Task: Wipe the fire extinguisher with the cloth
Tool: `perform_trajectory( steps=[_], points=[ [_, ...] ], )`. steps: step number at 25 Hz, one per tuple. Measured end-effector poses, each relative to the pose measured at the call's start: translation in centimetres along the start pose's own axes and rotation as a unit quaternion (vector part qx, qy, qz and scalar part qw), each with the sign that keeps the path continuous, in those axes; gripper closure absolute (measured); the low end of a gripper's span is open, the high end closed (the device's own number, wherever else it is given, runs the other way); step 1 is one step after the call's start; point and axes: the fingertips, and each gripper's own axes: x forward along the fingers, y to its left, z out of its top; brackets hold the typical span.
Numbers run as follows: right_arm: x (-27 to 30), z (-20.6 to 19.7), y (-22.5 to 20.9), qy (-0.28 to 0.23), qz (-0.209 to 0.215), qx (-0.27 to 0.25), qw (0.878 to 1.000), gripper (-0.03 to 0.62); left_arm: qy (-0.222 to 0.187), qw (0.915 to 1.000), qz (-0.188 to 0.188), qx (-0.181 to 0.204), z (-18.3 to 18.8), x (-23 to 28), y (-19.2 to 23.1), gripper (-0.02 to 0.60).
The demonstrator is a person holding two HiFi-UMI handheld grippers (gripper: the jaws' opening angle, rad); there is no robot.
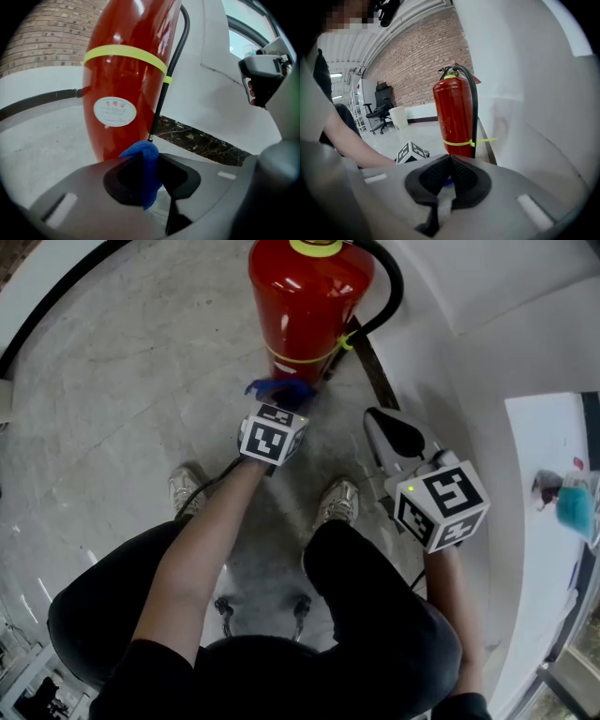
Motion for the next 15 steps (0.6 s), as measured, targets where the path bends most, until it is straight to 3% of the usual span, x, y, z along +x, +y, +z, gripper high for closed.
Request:
perform_trajectory(
  steps=[8,15],
  points=[
    [-1.0,-0.8,-1.2,-0.005,-0.009,0.02,1.0,0.591,-0.029,0.9993,-0.005,-0.023,4.2,3.6,-3.5,0.495],
    [-1.1,-2.3,-2.4,0.013,-0.029,0.013,0.999,0.591,-0.081,0.9965,-0.013,-0.016,8.5,0.5,-4.9,0.494]
  ],
)
